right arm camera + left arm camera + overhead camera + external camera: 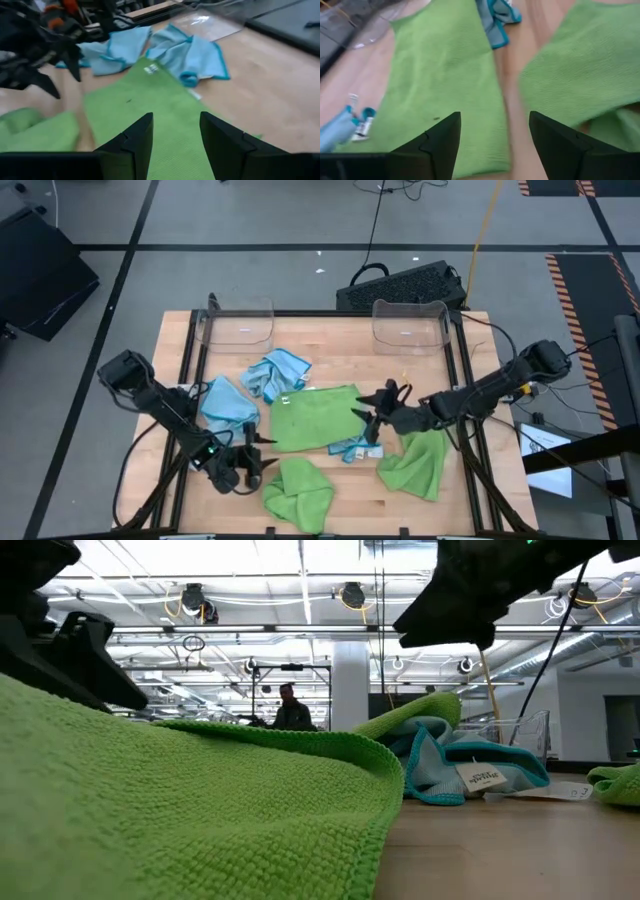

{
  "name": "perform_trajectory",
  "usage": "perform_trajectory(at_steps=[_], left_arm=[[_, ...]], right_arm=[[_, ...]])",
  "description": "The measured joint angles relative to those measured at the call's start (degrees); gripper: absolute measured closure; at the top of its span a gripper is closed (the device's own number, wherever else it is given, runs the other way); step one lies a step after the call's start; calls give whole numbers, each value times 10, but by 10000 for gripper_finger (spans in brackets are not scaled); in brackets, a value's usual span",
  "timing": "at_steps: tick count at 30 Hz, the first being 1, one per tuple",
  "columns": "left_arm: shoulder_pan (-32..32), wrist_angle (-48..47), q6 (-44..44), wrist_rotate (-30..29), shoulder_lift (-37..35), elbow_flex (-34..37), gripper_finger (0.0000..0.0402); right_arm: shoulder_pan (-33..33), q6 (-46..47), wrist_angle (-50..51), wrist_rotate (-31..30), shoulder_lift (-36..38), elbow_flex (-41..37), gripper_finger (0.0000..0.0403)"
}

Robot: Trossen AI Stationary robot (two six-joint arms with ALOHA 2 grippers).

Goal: Sort microfiber towel by color & place in baskets
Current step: Fold the top green towel

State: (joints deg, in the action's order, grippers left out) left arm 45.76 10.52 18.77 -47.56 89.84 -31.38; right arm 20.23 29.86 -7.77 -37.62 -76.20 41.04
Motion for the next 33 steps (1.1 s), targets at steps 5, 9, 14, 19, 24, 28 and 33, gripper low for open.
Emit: perform_trajectory(at_steps=[5,9,14,19,24,28,33], left_arm=[[-47,-40,-58,66,-28,0,163],[-111,-130,-94,116,-86,0,163],[-196,-231,-122,172,-190,0,163],[-239,-269,-95,237,-275,0,163],[-236,-268,-99,274,-315,0,163],[-227,-268,-116,316,-319,0,163],[-210,-269,-68,341,-317,0,163]], right_arm=[[-60,-123,2,-48,0,0,248],[-134,-280,-49,-81,0,0,248],[-233,-422,-203,7,0,0,248],[-280,-400,-244,48,0,0,248],[-276,-288,-182,49,0,0,248],[-254,-187,-151,73,0,0,248],[-220,-55,-140,110,0,0,248]])
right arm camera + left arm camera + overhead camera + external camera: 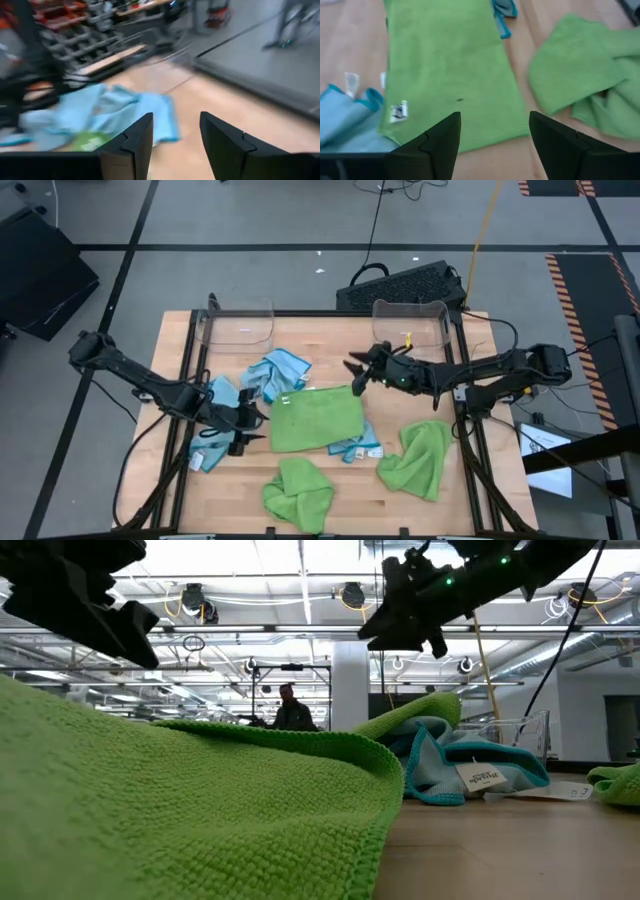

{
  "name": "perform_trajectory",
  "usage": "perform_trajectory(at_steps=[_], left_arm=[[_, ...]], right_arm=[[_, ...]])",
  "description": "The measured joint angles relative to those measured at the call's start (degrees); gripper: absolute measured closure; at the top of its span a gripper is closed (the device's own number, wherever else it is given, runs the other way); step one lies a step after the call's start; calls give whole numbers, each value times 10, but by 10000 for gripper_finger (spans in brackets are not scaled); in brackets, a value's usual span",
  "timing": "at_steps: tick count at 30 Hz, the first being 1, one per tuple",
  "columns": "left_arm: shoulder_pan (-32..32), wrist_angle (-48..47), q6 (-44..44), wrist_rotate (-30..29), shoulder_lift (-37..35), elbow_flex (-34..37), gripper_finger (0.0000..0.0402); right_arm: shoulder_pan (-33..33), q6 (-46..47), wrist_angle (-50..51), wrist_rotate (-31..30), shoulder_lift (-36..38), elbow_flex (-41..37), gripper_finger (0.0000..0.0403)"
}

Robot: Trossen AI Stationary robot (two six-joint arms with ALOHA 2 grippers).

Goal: Sort microfiber towel by color & place in baskets
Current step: Fold the top green towel

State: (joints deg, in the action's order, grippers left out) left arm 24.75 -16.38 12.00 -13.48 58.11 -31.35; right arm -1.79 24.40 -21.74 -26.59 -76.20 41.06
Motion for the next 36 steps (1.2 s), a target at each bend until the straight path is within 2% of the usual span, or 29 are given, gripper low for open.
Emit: perform_trajectory(at_steps=[5,12,15,19,24,27,31,36], left_arm=[[22,-48,42,9,0,-29,163],[20,-186,-12,1,-1,-105,163],[9,-214,-18,1,0,-117,163],[0,-234,0,17,0,-121,163],[-15,-252,46,32,0,-119,163],[-33,-258,115,63,0,-111,163],[-57,-259,260,138,0,-91,163],[-68,-233,495,177,0,-73,163]], right_arm=[[27,152,-6,28,9,1,248],[49,319,-2,59,8,0,248],[55,351,2,52,8,3,248],[57,377,18,13,8,21,248],[56,373,72,-3,9,75,248],[51,366,121,-3,9,99,248],[42,366,134,5,9,107,248],[26,363,135,89,9,107,248]])
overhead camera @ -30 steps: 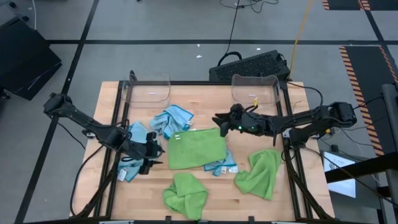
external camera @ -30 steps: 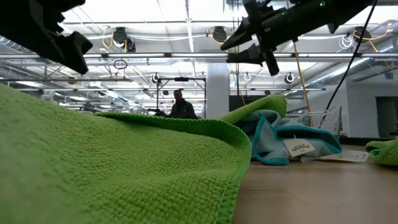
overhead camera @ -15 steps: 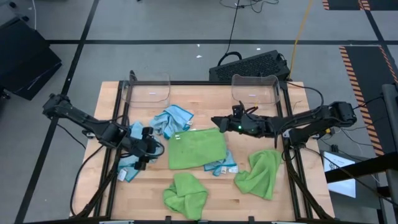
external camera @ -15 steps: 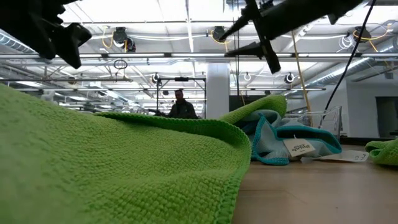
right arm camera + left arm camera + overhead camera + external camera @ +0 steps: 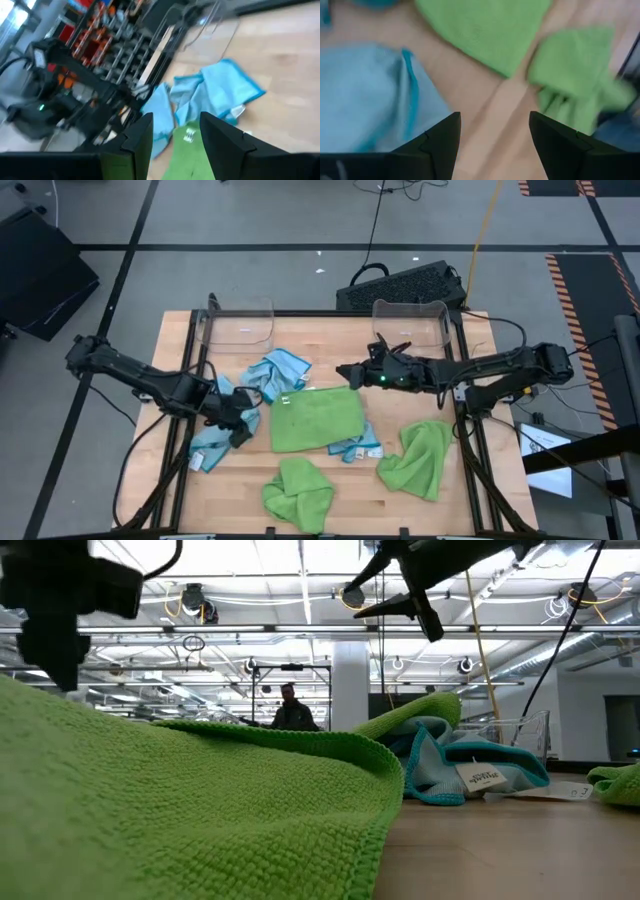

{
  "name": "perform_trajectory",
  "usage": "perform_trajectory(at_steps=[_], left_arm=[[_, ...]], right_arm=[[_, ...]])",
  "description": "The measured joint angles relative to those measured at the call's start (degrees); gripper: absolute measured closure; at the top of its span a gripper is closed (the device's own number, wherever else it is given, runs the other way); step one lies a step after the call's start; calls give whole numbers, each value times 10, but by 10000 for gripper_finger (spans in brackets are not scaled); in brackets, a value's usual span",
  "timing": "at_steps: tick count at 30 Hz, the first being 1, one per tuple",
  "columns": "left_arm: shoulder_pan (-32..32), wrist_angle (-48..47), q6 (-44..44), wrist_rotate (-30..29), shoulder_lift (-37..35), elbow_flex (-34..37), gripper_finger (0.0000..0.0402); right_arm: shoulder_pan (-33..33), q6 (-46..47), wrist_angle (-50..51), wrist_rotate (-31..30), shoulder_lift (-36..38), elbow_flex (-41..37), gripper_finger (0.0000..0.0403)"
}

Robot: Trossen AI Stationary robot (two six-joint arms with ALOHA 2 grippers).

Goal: Sort microfiber towel by color & place in baskets
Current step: Fold the top green towel

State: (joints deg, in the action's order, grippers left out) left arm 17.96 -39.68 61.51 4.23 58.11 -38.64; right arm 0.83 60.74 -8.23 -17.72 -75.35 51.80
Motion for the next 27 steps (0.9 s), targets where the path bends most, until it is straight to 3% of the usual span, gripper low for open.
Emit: perform_trajectory(at_steps=[4,9,18,22,27], left_arm=[[0,78,174,1,2,24,163],[0,174,301,7,38,41,163],[1,360,298,16,99,37,163],[1,386,301,15,101,36,163],[1,381,302,13,102,34,163]], right_arm=[[-12,-14,19,69,0,0,248],[-35,-61,38,152,0,0,248],[-84,-105,99,327,1,0,248],[-83,-91,156,347,1,0,248],[-82,24,245,355,1,-4,247]])
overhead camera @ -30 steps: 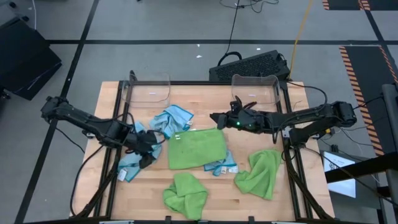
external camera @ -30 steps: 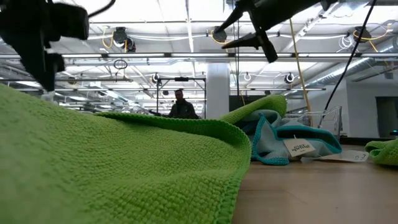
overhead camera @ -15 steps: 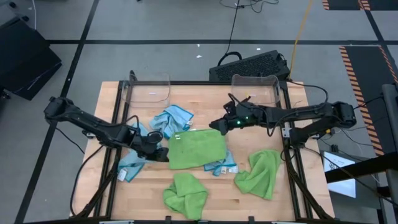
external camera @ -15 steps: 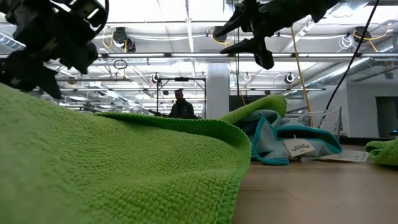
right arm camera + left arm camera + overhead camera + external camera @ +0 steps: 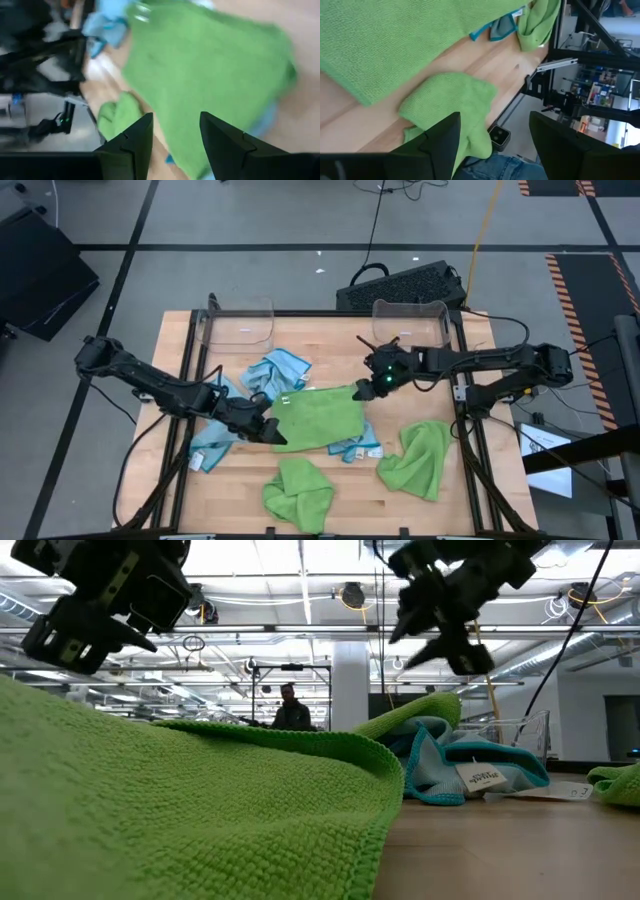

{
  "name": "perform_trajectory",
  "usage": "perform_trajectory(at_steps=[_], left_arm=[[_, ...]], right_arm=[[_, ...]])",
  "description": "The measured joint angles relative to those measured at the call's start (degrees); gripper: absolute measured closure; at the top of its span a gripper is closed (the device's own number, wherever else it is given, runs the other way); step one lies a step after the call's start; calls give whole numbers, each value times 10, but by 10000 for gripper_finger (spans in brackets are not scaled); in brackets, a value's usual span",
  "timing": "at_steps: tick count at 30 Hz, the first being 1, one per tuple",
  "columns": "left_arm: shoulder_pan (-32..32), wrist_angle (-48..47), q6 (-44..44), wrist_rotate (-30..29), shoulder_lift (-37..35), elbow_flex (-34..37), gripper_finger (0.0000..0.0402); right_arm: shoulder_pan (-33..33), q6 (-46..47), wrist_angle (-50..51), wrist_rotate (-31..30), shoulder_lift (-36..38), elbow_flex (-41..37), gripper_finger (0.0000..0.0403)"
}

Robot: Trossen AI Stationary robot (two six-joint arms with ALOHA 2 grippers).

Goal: Sort microfiber towel by color & place in baskets
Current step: Fold the top green towel

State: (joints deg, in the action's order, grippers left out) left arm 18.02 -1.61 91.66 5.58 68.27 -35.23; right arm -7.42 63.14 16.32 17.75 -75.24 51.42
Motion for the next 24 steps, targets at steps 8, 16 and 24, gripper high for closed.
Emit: perform_trajectory(at_steps=[8,16,24], left_arm=[[-13,-100,-116,4,0,-91,163],[-61,-234,-231,-15,19,-192,163],[-104,-230,-317,9,86,-257,163]], right_arm=[[11,120,2,66,0,-39,206],[63,161,-2,64,0,-65,143],[88,222,-133,0,1,-140,113]])
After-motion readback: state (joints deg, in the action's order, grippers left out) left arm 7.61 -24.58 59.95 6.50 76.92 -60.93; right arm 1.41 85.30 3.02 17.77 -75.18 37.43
